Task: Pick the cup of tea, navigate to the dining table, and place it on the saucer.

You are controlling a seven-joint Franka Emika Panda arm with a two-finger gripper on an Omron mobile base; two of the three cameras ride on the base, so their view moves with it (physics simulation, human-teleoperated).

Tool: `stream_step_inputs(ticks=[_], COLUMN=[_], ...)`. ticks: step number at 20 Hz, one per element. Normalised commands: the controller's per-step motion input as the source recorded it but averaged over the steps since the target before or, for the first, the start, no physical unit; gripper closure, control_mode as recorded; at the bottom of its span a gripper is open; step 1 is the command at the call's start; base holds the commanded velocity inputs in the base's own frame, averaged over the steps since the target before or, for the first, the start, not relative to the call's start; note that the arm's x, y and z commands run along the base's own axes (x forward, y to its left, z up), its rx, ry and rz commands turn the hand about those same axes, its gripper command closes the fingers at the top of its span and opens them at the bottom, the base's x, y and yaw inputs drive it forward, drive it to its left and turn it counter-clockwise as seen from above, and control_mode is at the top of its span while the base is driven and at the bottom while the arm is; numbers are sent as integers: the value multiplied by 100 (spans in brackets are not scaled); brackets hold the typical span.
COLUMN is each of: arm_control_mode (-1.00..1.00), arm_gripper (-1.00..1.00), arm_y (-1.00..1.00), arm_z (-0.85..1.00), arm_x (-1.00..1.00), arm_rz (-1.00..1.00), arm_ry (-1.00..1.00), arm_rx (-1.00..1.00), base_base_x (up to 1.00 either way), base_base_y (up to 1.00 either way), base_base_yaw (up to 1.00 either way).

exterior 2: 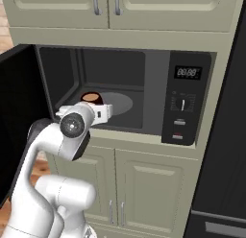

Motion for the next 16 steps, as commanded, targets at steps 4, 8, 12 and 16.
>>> stream_step_inputs(ticks=[4, 8, 12, 16], arm_control_mode=[-100, -100, -100, -100], arm_gripper=[100, 100, 100, 100], arm_y=[-18, -18, -16, -18], arm_z=[39, 33, 30, 29], arm_x=[-51, -47, -48, -50], arm_rz=[2, 2, 2, 1], arm_ry=[0, 0, 0, 0], arm_rx=[0, 0, 0, 0], base_base_x=[0, 0, 0, 0], base_base_y=[0, 0, 0, 0], base_base_yaw=[0, 0, 0, 0])
